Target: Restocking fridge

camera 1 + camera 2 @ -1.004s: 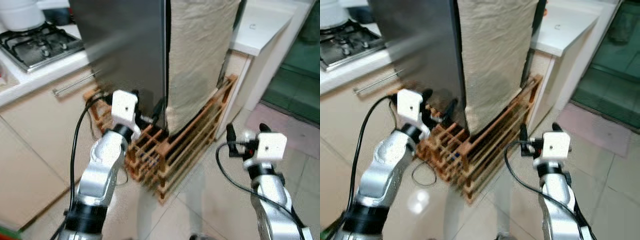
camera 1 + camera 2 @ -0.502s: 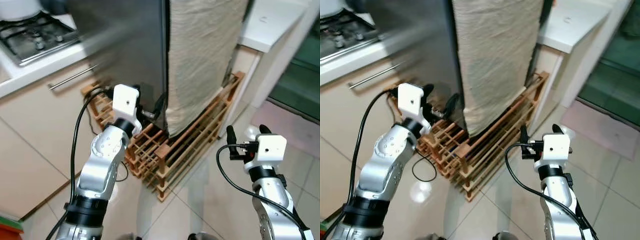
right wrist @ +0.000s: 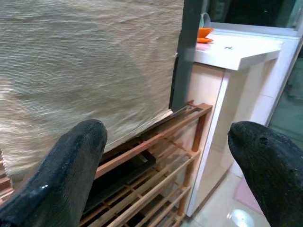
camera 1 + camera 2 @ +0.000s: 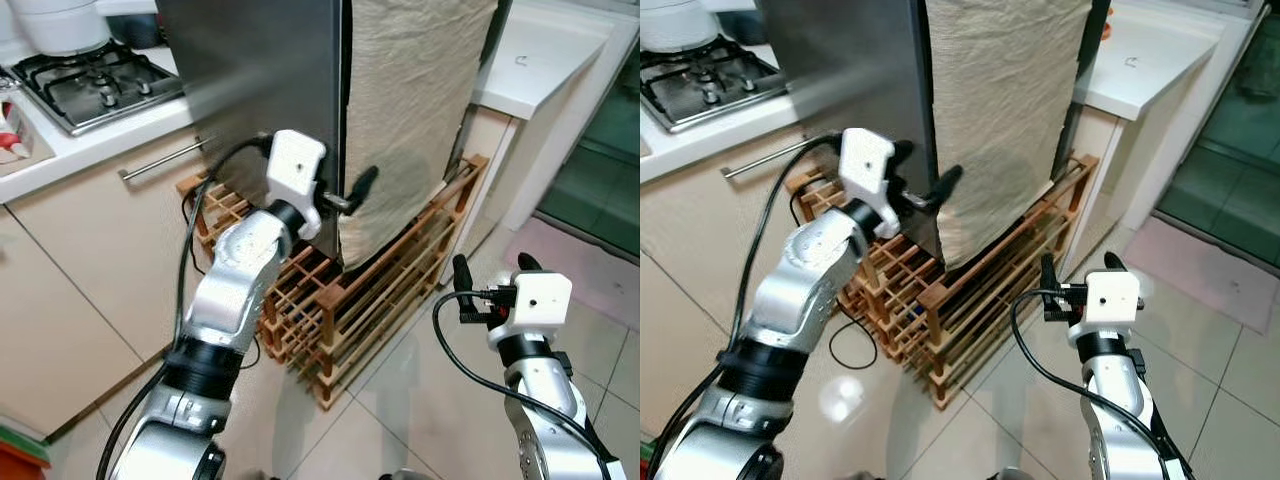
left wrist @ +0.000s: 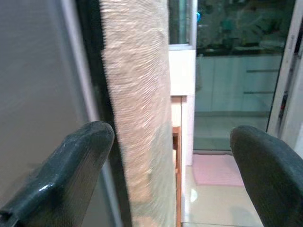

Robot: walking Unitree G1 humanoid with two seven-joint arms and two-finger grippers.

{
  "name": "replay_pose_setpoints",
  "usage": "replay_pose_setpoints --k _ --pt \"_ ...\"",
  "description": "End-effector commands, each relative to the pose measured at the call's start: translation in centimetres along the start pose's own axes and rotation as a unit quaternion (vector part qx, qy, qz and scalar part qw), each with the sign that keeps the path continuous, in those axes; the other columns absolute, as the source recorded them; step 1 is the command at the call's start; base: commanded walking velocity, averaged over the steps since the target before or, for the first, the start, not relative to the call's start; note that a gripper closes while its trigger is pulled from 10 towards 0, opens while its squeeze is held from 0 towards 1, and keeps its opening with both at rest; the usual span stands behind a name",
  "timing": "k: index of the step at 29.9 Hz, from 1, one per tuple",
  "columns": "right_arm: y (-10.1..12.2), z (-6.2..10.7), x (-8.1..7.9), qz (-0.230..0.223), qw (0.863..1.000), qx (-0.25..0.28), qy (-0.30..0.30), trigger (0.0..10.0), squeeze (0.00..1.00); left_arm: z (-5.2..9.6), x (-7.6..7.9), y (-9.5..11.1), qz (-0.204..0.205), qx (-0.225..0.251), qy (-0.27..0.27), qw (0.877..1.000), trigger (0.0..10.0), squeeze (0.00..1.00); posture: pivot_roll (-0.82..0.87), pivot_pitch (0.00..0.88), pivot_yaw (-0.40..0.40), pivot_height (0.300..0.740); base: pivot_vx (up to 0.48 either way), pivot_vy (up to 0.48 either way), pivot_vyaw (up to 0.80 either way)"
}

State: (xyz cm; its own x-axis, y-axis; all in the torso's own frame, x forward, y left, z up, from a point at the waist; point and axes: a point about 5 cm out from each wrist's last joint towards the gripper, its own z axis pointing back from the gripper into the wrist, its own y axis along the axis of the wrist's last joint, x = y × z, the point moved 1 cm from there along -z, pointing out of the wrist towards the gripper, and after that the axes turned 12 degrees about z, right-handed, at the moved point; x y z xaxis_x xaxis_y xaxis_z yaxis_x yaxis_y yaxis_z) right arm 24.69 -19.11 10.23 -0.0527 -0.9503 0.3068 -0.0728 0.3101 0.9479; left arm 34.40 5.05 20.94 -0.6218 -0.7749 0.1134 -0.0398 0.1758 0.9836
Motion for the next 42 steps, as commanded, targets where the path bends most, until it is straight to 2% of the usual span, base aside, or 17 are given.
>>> replay_pose_setpoints --k 1,9,13,21,30,31,35,36,37,40,42 --pt "-0.1 0.1 0.1 0.003 1.000 0.001 -0.001 10.0 0.00 -0.4 -0.1 -0.1 -0.008 -0.008 0.001 1.000 10.0 0.00 -0.06 0.013 0.043 0.740 0.000 0.000 0.00" --pt "-0.1 0.2 -0.1 0.001 1.000 -0.001 -0.002 10.0 0.00 -1.6 0.4 0.5 0.002 0.001 -0.012 1.000 10.0 0.00 -0.07 0.022 0.045 0.740 0.000 0.000 0.00" --pt "-0.2 0.3 0.0 0.002 1.000 -0.002 -0.003 10.0 0.00 -2.3 0.4 0.2 -0.005 -0.003 -0.002 1.000 10.0 0.00 -0.07 0.025 0.046 0.740 0.000 0.000 0.00" --pt "-0.2 0.4 0.0 0.002 1.000 -0.004 -0.004 10.0 0.00 -2.5 -0.1 0.6 -0.001 0.003 0.012 1.000 10.0 0.00 -0.08 0.031 0.048 0.740 0.000 0.000 0.00" --pt "-0.5 0.5 0.0 0.004 1.000 -0.009 -0.002 10.0 0.00 -2.4 -0.1 0.2 0.038 -0.002 0.008 0.999 10.0 0.00 -0.08 0.033 0.045 0.740 0.000 0.000 0.00" --pt "-0.5 0.5 0.0 0.004 1.000 -0.010 -0.002 10.0 0.00 -2.7 0.7 0.0 0.046 -0.005 -0.004 0.999 10.0 0.00 -0.08 0.035 0.048 0.740 0.000 0.000 0.00" --pt "-0.6 0.4 0.0 0.003 1.000 -0.010 -0.001 10.0 0.00 -3.0 1.3 -0.3 0.046 -0.012 -0.014 0.999 10.0 0.00 -0.07 0.036 0.049 0.740 0.000 0.000 0.00" --pt "-0.6 0.4 -0.1 0.003 1.000 -0.011 -0.001 10.0 0.00 -3.4 2.1 -0.6 0.035 -0.020 -0.025 0.999 10.0 0.00 -0.07 0.037 0.046 0.740 0.000 0.000 0.00" --pt "-0.6 0.4 -0.1 0.003 1.000 -0.011 -0.001 10.0 0.00 -3.4 2.1 -0.6 0.035 -0.020 -0.025 0.999 10.0 0.00 -0.07 0.037 0.046 0.740 0.000 0.000 0.00" --pt "-0.6 0.2 -0.3 0.001 1.000 -0.010 0.003 10.0 0.00 -4.6 5.5 -1.4 0.030 -0.041 -0.077 0.996 10.0 0.00 -0.07 0.039 0.041 0.740 0.000 0.000 0.00" --pt "-0.6 0.2 -0.3 0.001 1.000 -0.010 0.003 10.0 0.00 -4.6 5.5 -1.4 0.030 -0.041 -0.077 0.996 10.0 0.00 -0.07 0.039 0.041 0.740 0.000 0.000 0.00"
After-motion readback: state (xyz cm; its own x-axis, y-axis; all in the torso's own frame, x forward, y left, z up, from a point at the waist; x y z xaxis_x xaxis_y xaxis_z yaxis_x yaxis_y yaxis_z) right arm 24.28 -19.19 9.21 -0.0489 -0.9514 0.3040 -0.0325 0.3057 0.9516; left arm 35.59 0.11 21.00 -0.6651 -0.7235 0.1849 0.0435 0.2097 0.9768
